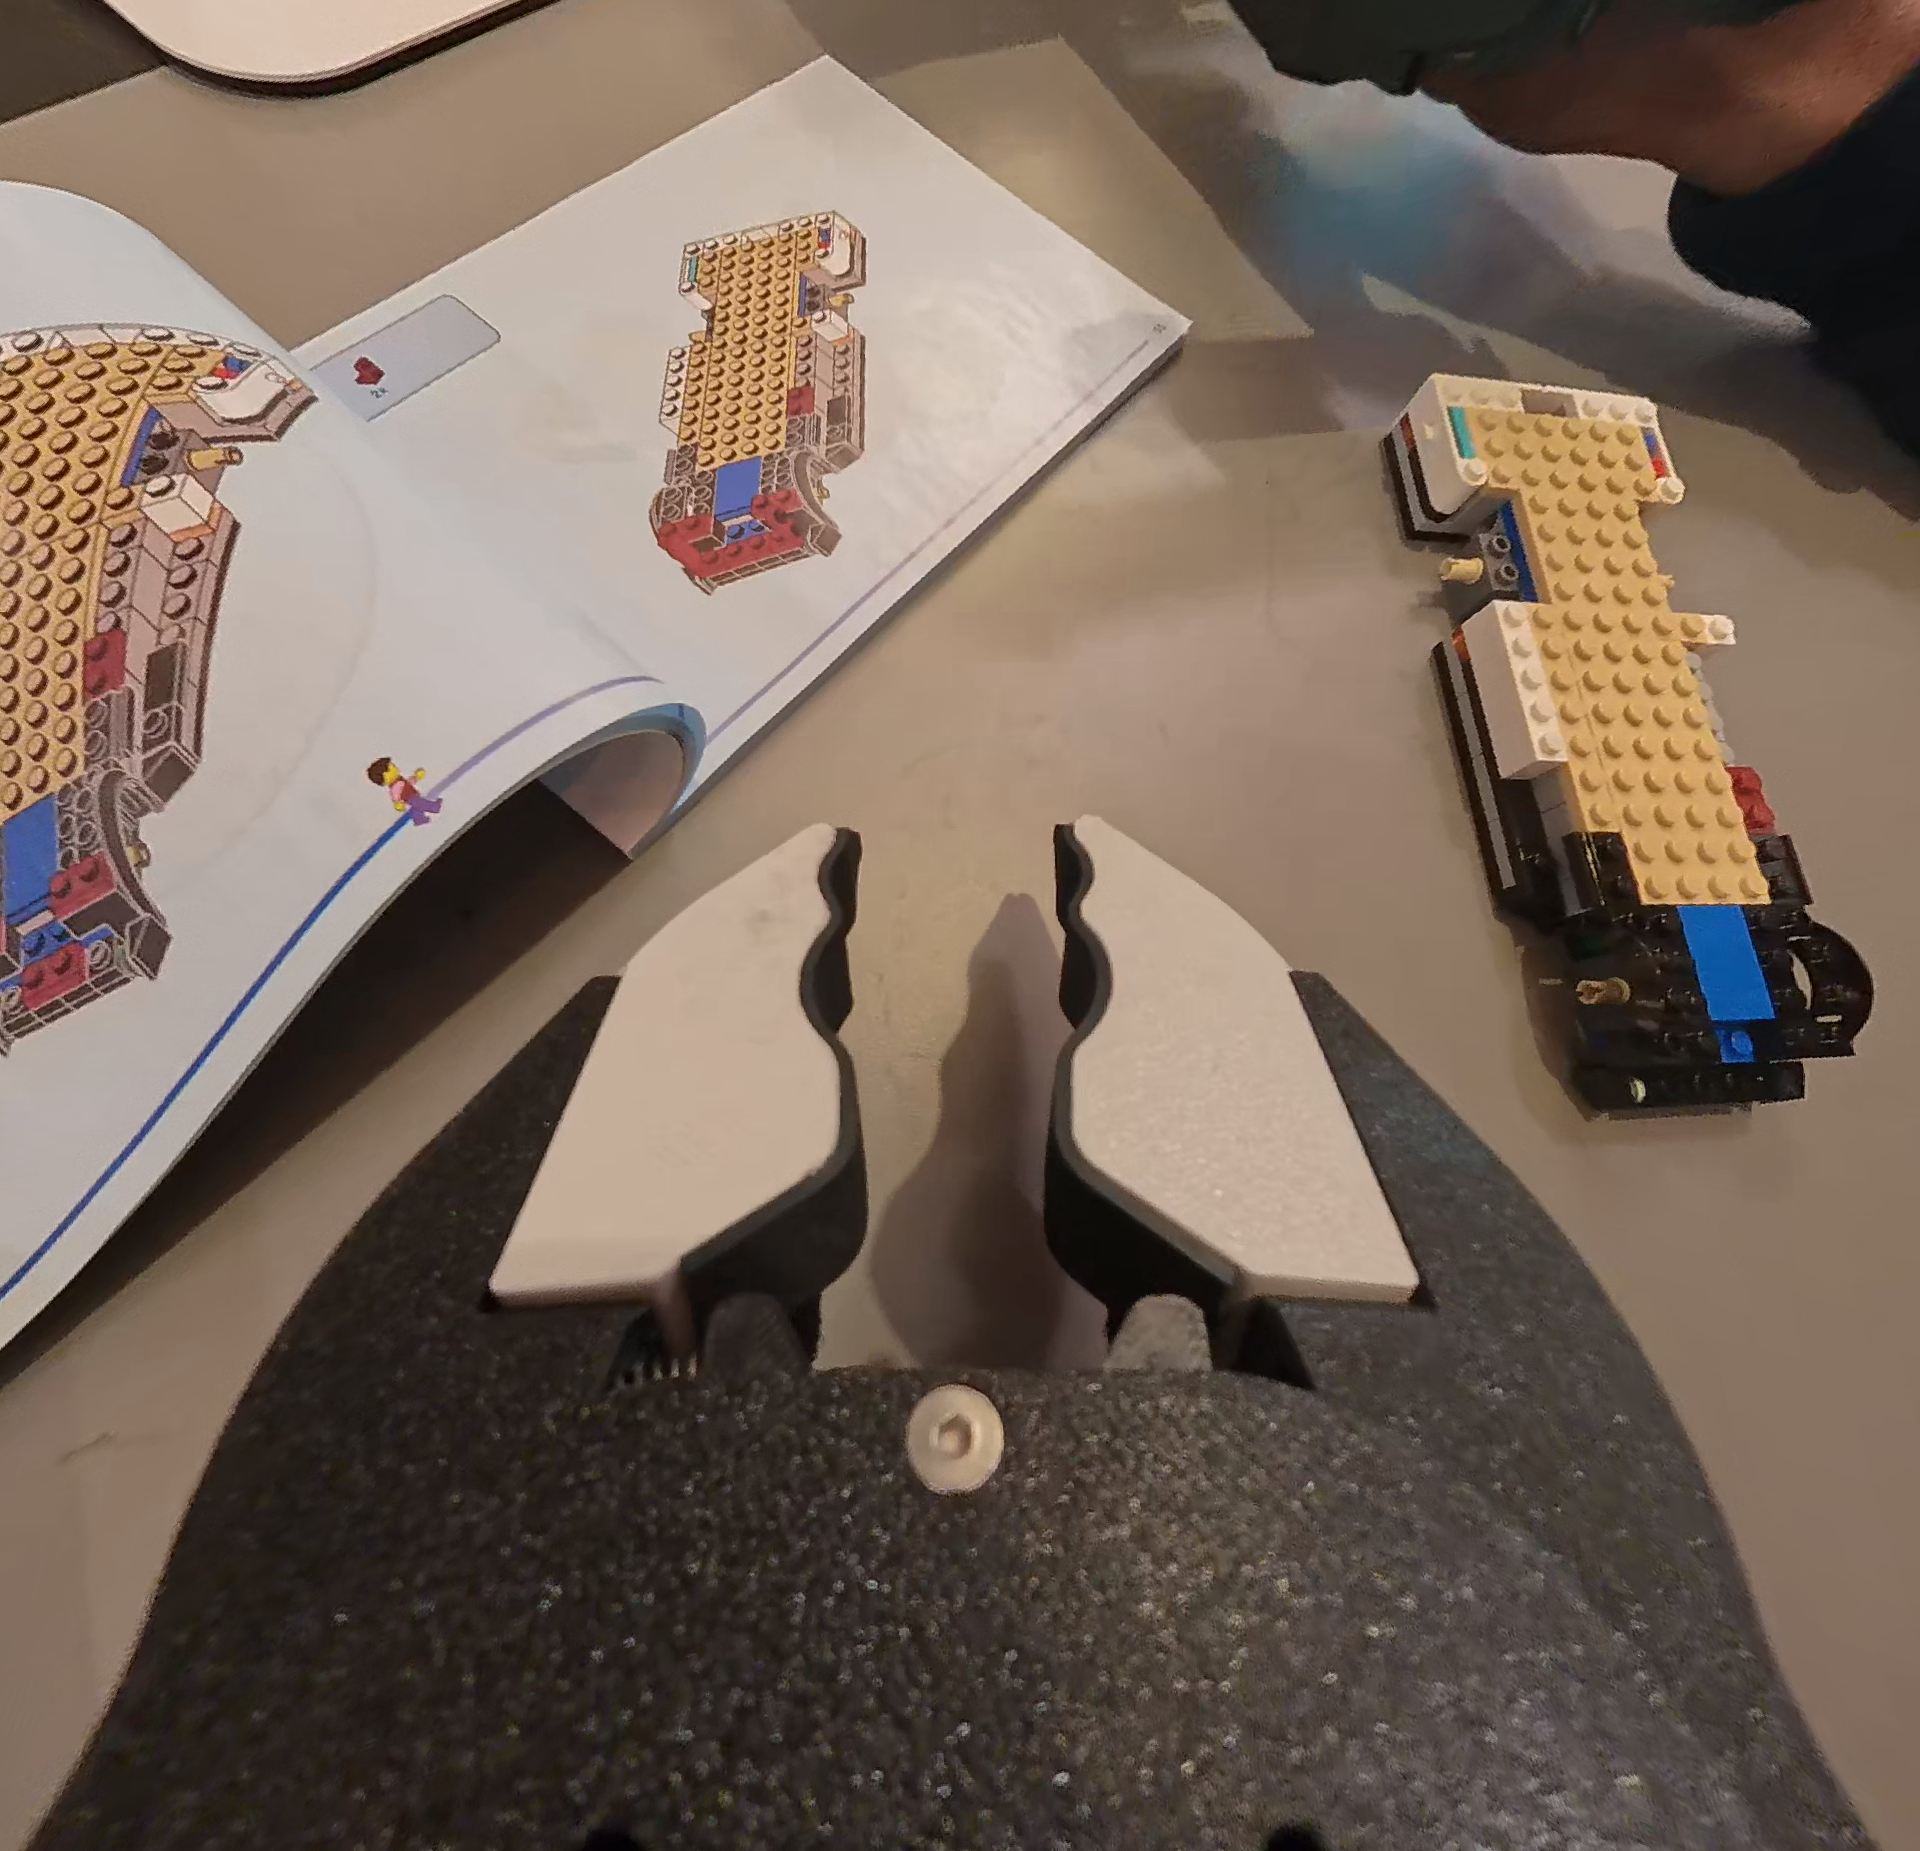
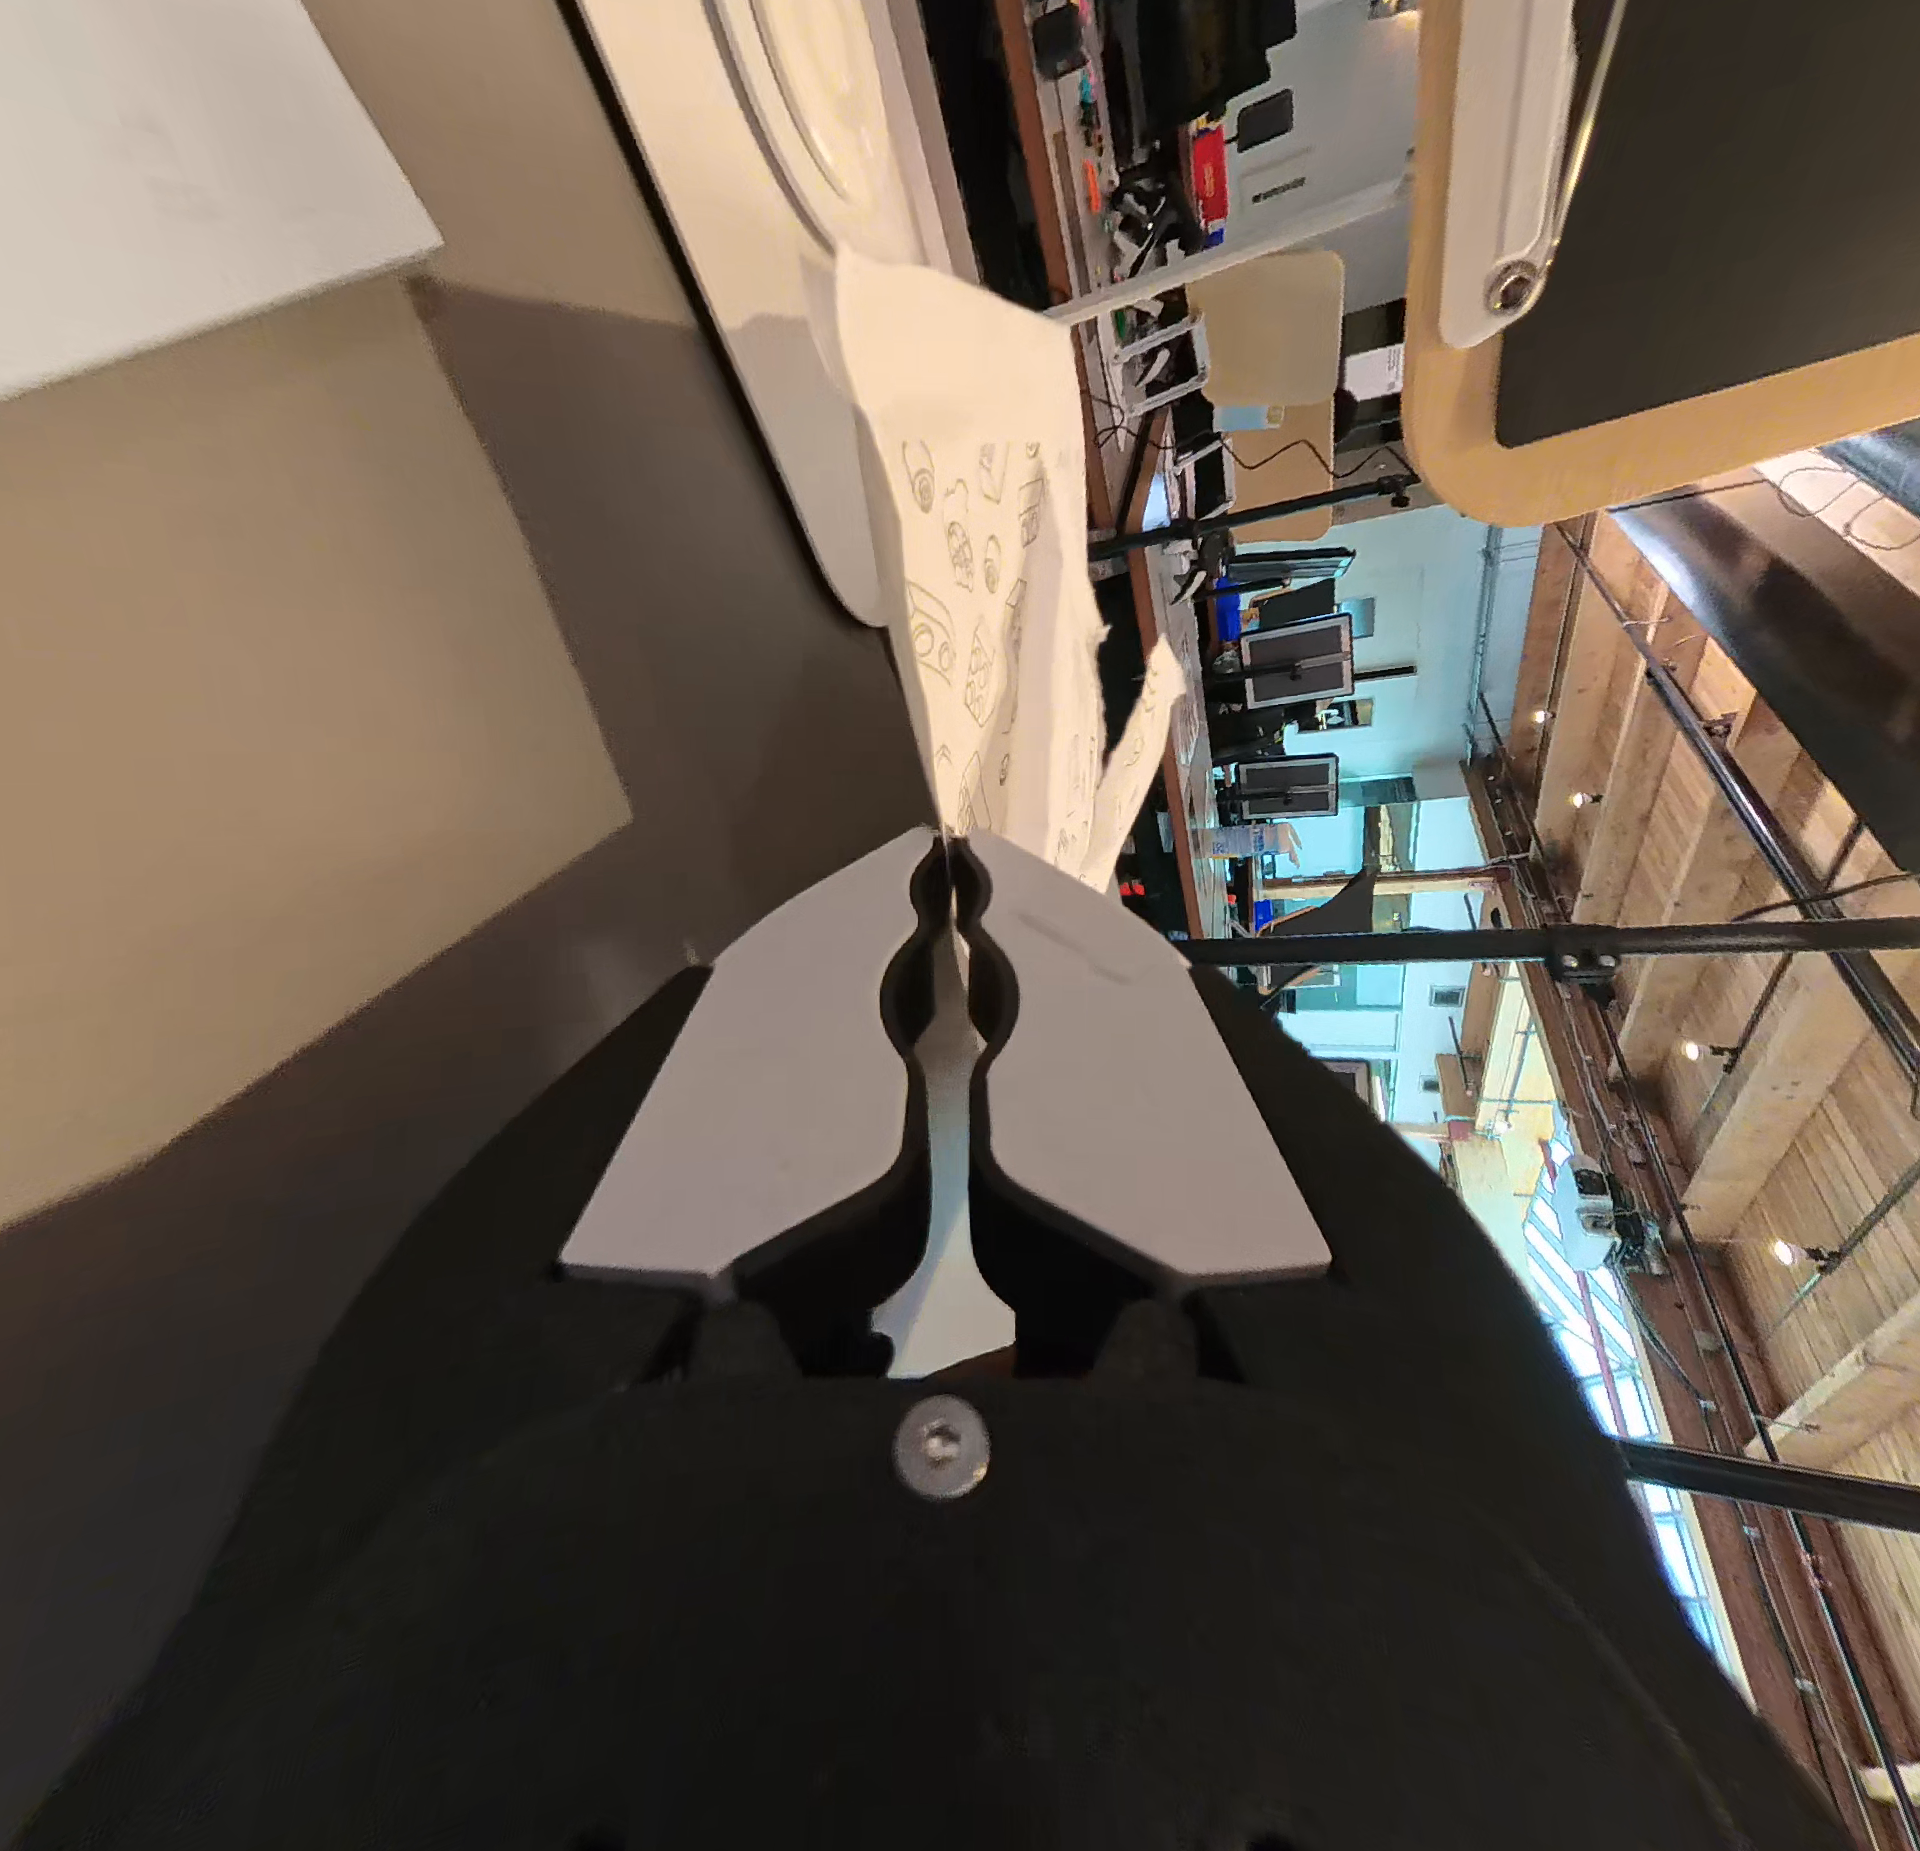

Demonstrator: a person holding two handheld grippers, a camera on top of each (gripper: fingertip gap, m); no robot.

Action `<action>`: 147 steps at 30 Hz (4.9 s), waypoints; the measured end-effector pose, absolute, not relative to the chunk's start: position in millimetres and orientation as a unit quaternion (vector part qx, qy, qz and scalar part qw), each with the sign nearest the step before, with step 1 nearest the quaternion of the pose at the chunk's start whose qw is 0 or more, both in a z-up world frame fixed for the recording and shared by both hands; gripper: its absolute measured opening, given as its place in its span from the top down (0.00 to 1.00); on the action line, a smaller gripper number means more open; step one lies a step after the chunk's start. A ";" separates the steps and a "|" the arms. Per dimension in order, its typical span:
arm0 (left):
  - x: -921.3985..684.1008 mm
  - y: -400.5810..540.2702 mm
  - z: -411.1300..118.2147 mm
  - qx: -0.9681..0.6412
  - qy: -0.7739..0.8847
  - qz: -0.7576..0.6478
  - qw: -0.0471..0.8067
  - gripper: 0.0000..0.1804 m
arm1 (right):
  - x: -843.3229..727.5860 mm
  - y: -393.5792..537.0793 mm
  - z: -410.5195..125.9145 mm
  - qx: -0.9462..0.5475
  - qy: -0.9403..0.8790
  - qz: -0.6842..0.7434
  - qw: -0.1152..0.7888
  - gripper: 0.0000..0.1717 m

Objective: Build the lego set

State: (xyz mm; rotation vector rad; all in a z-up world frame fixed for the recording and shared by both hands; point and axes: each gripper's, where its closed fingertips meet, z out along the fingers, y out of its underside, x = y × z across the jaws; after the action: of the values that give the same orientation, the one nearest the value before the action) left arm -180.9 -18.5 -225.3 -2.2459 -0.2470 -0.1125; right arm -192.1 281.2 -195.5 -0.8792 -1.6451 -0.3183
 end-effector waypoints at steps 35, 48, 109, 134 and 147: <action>-177.8 -17.6 -225.0 -0.902 -0.088 -0.034 0.422 0.80 | -86.4 232.5 -139.7 -0.121 -0.610 -0.217 0.753 1.00; -178.2 -17.5 -223.3 -0.900 -0.089 -0.034 0.425 0.80 | -28.9 223.1 -105.2 -0.090 -0.555 -0.228 0.795 1.00; -143.6 -3.2 -195.4 -0.886 -0.038 -0.045 0.459 0.81 | 95.2 192.6 -67.6 -0.157 -0.535 -0.224 0.800 1.00; -125.2 1.9 -182.7 -0.879 -0.014 -0.057 0.472 0.81 | 228.8 348.4 -116.3 -0.579 -0.564 -0.463 0.364 1.00; -126.7 -1.0 -182.0 -0.879 -0.017 -0.056 0.472 0.81 | 130.2 354.7 -182.3 -0.687 -0.604 -0.280 0.291 0.92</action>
State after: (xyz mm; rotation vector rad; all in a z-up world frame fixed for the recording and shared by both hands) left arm -126.7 -1.0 -182.0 -2.1530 -0.0406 -0.1378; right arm 130.2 354.7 -182.3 -1.8314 -1.6106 -0.7455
